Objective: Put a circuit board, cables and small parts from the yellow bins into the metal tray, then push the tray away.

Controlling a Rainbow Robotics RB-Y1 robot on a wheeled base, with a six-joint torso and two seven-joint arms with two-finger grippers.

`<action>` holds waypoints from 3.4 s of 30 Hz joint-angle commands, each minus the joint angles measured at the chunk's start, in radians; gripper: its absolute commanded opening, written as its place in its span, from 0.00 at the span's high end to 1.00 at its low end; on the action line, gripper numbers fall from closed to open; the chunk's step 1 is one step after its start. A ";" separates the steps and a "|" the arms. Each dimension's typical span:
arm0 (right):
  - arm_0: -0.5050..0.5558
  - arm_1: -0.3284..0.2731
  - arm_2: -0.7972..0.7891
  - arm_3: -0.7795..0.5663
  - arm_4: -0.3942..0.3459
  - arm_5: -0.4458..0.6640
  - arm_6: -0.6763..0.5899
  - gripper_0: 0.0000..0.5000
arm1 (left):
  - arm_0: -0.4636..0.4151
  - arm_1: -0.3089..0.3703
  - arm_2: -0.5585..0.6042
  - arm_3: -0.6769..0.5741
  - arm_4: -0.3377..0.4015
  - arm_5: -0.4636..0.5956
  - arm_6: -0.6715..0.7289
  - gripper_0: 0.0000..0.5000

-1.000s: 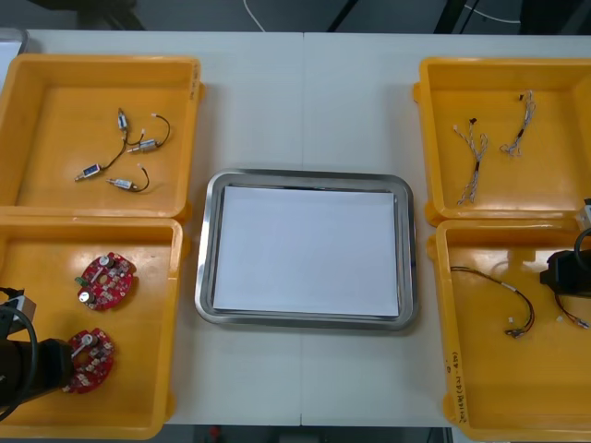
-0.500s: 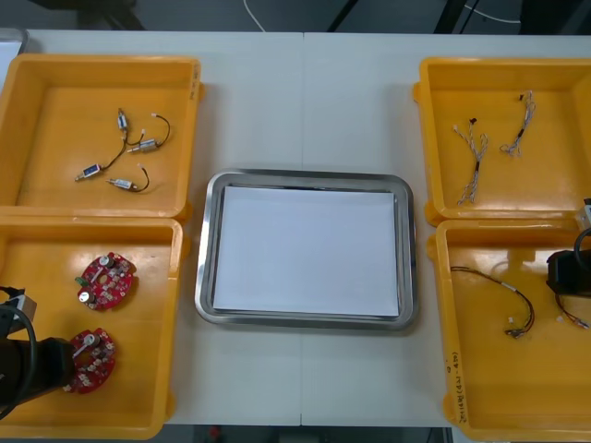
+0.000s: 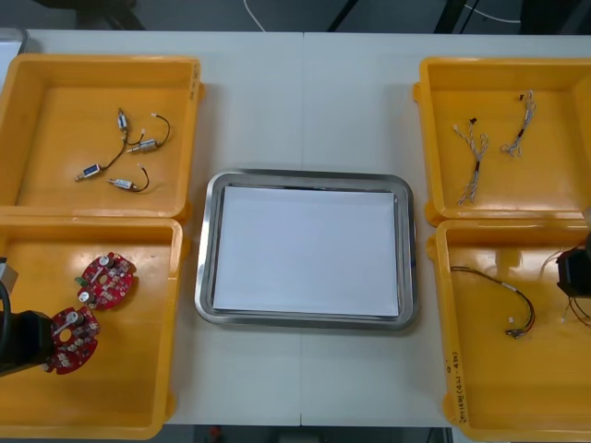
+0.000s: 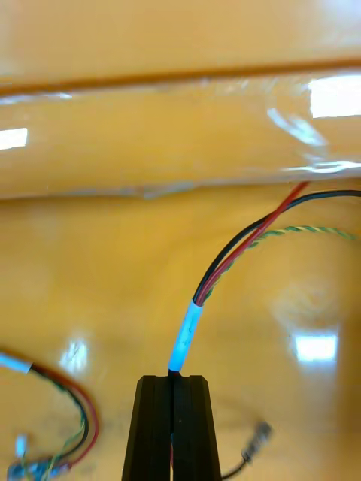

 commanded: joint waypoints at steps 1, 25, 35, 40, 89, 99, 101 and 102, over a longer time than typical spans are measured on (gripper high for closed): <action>0.019 -0.014 -0.078 -0.123 -0.008 0.088 0.030 1.00 | -0.078 0.080 0.024 -0.058 0.020 0.063 0.083 1.00; 0.023 -0.041 -0.171 -0.495 -0.054 0.272 0.014 1.00 | -0.453 0.200 -0.210 -0.071 0.087 0.155 0.102 1.00; 0.071 -0.089 -0.181 -0.514 -0.209 0.272 0.009 1.00 | -0.572 0.212 -0.361 -0.069 0.112 0.155 0.142 1.00; 0.132 -0.149 -0.179 -0.564 -0.317 0.272 0.009 1.00 | -0.641 0.208 -0.461 -0.063 0.115 0.155 0.162 1.00; -0.003 -0.339 0.025 -0.689 -0.542 0.272 0.024 1.00 | -0.848 0.045 -1.015 0.331 -0.099 -0.188 0.232 1.00; -0.001 -0.346 0.029 -0.689 -0.550 0.272 0.026 1.00 | -0.848 0.045 -1.036 0.344 -0.106 -0.205 0.237 0.99; -0.001 -0.346 0.031 -0.689 -0.550 0.272 0.026 1.00 | -0.848 0.045 -1.036 0.344 -0.106 -0.205 0.240 0.71; -0.001 -0.346 0.031 -0.689 -0.550 0.272 0.026 1.00 | -0.848 0.045 -1.036 0.344 -0.106 -0.207 0.240 0.56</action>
